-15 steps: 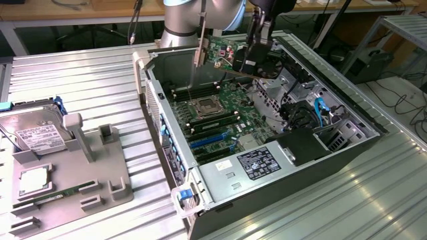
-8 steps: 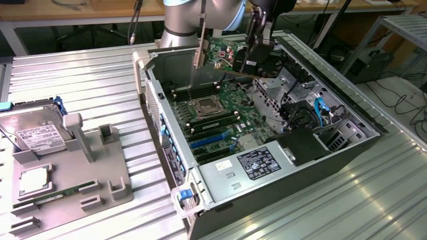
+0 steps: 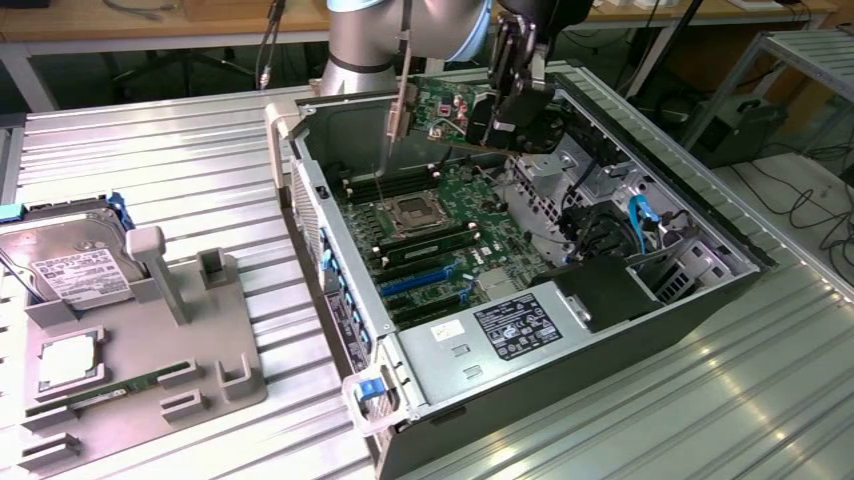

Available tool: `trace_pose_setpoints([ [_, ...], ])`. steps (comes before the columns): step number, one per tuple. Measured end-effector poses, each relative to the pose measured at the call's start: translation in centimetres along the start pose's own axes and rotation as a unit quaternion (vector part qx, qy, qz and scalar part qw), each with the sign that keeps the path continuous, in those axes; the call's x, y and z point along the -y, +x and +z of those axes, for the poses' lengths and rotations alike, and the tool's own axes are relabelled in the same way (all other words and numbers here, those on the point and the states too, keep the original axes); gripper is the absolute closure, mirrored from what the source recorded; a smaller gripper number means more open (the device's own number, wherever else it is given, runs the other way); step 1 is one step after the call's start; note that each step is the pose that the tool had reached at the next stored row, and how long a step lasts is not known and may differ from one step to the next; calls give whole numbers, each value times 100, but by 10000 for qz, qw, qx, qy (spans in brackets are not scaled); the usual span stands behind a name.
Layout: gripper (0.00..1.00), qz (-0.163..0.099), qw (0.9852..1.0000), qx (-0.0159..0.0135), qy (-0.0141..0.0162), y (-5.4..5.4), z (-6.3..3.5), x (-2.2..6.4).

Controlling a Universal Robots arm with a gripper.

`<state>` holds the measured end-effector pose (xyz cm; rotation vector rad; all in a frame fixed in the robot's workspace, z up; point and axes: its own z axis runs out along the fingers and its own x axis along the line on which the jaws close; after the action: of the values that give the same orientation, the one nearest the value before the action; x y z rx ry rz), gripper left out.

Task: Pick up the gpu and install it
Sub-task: 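Insert the gpu into the slot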

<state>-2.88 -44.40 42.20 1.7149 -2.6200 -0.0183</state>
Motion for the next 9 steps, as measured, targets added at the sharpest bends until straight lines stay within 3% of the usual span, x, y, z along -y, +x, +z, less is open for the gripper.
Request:
trace_pose_setpoints([
  [9, 72, -359, 9994, -5, 1, 0, 3, 0],
])
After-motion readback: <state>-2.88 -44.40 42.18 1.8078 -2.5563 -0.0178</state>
